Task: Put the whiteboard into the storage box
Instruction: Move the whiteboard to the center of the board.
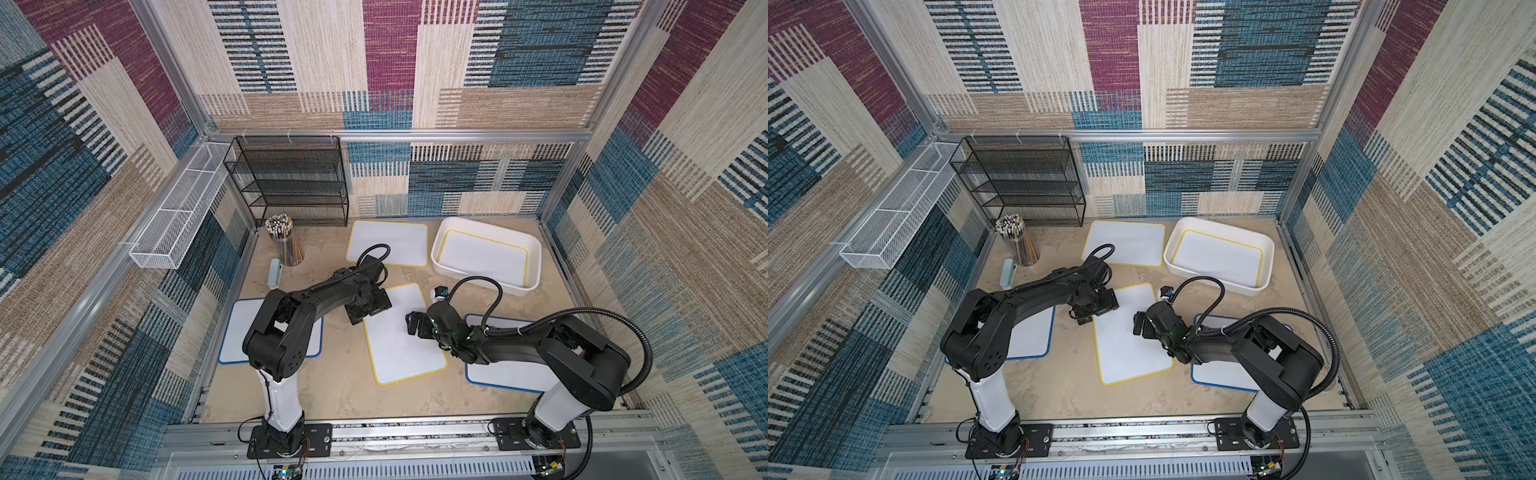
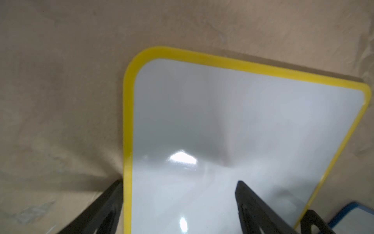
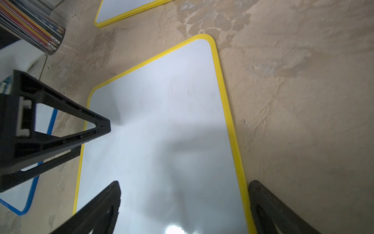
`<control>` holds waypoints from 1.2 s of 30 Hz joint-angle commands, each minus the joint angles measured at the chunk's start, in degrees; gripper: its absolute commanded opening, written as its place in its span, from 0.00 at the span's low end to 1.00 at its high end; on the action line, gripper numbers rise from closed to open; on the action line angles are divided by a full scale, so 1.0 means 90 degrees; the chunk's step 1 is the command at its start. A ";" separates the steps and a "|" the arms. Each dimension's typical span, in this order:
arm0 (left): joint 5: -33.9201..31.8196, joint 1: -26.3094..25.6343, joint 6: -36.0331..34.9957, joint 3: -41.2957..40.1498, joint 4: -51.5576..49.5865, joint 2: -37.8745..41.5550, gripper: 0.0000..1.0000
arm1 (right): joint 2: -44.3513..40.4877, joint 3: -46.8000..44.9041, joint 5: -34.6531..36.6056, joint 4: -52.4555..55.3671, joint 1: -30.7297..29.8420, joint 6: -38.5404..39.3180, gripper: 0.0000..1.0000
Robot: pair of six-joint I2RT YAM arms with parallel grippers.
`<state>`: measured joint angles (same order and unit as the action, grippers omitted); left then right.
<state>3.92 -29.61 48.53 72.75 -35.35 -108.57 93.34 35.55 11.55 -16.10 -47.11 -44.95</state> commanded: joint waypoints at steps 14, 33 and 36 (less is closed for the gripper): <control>0.0304 0.0047 -0.1837 0.0699 -0.0624 -0.0551 0.87 | 0.0184 -0.0147 -0.0061 0.1179 -0.0204 -0.1298 1.00; -0.0104 0.0036 -0.1402 0.0183 -0.0677 -0.0163 0.86 | 0.0618 0.0415 0.1248 0.2742 -0.0845 -0.2036 1.00; -0.0113 0.0029 -0.1274 0.0101 -0.0772 0.0069 0.86 | 0.0591 0.0315 0.1209 0.2637 -0.0861 -0.1999 1.00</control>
<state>3.20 -29.28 34.89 74.24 -40.16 -109.47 97.45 40.05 28.40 -7.46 -54.81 -59.29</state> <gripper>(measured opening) 0.865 0.997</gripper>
